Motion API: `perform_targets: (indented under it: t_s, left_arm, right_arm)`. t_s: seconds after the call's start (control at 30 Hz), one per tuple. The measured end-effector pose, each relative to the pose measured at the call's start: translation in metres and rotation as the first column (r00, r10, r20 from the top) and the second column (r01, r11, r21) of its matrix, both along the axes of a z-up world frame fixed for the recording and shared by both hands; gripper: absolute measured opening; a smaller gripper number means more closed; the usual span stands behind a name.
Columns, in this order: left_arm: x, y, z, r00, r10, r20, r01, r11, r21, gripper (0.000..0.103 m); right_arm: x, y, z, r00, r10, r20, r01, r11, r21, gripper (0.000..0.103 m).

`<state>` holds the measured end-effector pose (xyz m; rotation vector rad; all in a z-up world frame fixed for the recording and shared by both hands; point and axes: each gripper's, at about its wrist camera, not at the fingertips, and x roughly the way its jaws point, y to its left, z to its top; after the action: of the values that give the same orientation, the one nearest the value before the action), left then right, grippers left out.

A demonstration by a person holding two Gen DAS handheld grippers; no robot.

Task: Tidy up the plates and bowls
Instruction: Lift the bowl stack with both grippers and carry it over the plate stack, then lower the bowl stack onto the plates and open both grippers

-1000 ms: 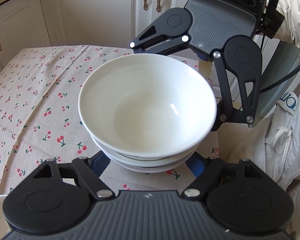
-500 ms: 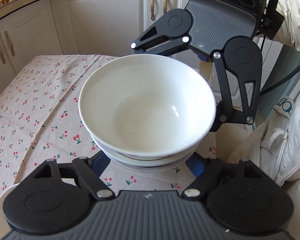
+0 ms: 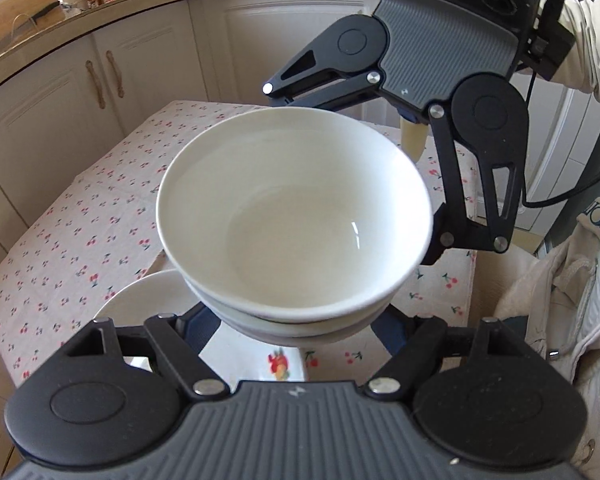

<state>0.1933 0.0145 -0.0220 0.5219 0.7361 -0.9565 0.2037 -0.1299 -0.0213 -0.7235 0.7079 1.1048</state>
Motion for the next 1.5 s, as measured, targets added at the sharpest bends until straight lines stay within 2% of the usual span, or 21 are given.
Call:
perform_targets:
  t_s: [0.3, 0.63, 0.77, 0.87, 1.2, 1.37, 1.5]
  left_arm:
    - [0.014, 0.045, -0.007, 0.994, 0.106, -0.004, -0.105, 0.994, 0.031, 0.081]
    - [0.027, 0.065, -0.02, 0.989, 0.14, -0.039, -0.138, 0.989, 0.046, 0.08]
    - [0.019, 0.07, -0.019, 0.988, 0.146, -0.045, -0.144, 0.989, 0.045, 0.08]
    - [0.031, 0.072, -0.025, 0.988, 0.15, -0.046, -0.148, 0.988, 0.043, 0.08]
    - [0.029, 0.072, -0.023, 0.986, 0.162, -0.04, -0.16, 0.986, 0.04, 0.08]
    - [0.024, 0.071, -0.022, 0.985, 0.174, -0.02, -0.173, 0.984, 0.044, 0.08]
    - [0.017, 0.071, -0.019, 0.979, 0.202, 0.012, -0.202, 0.979, 0.029, 0.087]
  right_arm:
    - [0.035, 0.06, -0.015, 0.996, 0.087, -0.007, -0.087, 0.996, -0.008, 0.094]
    - [0.056, 0.085, -0.033, 0.995, 0.084, -0.06, -0.085, 0.996, -0.004, 0.094]
    - [0.056, 0.086, -0.037, 0.994, 0.082, -0.072, -0.082, 0.997, -0.003, 0.094]
    - [0.058, 0.086, -0.038, 0.994, 0.079, -0.076, -0.079, 0.997, -0.002, 0.094]
    - [0.064, 0.075, -0.038, 0.992, 0.052, -0.113, -0.05, 0.999, 0.016, 0.094]
    - [0.061, 0.074, -0.037, 0.993, 0.035, -0.11, -0.032, 0.999, 0.029, 0.099]
    - [0.056, 0.074, -0.036, 0.995, 0.012, -0.1, -0.009, 1.0, 0.029, 0.101]
